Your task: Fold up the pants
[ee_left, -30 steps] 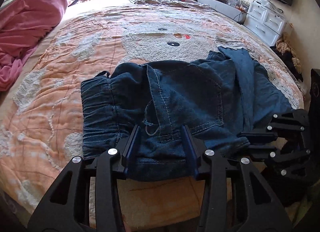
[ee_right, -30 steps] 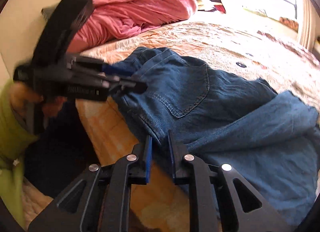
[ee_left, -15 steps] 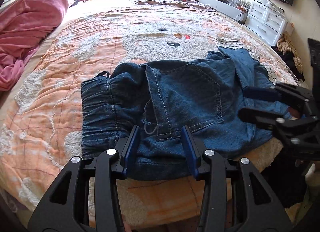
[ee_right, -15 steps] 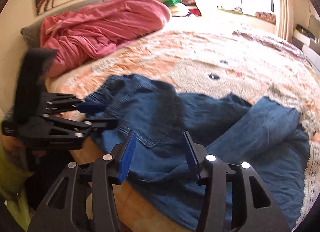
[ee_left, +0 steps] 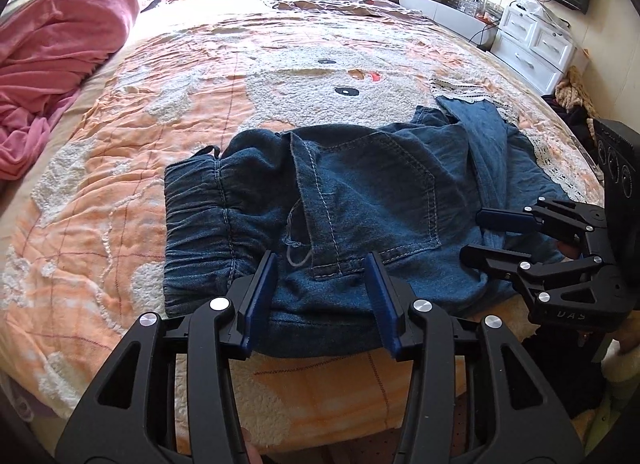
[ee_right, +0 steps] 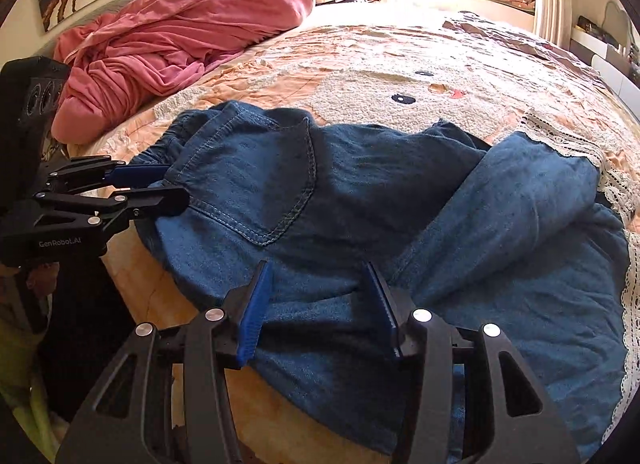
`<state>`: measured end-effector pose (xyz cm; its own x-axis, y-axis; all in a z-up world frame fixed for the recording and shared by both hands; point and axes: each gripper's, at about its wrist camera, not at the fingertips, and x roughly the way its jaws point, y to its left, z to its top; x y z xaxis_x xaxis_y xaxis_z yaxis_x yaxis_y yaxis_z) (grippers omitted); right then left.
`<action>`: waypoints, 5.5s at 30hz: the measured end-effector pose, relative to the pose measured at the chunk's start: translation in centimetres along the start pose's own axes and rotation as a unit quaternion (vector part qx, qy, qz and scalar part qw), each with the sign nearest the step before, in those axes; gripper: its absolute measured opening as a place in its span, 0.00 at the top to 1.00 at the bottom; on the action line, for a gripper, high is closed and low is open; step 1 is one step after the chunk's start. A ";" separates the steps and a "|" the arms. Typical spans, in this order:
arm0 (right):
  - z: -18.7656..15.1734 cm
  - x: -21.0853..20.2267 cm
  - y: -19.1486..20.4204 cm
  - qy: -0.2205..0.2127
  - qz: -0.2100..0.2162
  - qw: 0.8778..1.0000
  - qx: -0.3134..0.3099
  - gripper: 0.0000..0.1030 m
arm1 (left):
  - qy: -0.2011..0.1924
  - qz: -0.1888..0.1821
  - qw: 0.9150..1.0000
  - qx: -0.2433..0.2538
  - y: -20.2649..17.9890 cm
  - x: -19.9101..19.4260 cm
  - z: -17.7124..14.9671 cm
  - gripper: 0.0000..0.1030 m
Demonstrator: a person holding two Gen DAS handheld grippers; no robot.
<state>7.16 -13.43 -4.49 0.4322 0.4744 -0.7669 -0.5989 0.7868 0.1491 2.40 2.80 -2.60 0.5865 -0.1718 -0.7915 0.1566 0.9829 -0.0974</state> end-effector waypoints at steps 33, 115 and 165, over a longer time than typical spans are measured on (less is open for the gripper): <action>0.1 -10.1 -9.1 -0.108 -0.080 0.986 0.100 0.23 | -0.050 0.012 0.997 0.060 -6.4 -3.3 4.8 0.27; 3.6 -14.5 -19.3 -0.122 -0.090 0.985 0.088 0.91 | 0.044 -0.124 0.988 0.077 -13.3 6.9 6.6 1.00; -12.6 -17.4 -22.5 0.002 0.006 0.981 0.195 0.72 | 0.026 -0.138 0.959 0.246 -17.8 3.5 -0.7 0.99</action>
<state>4.61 -44.35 -2.32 0.4224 0.4841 -0.7663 -0.3004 0.8724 0.3856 1.11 -15.23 -4.07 0.4305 -0.4044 -0.8069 0.6637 0.7477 -0.0206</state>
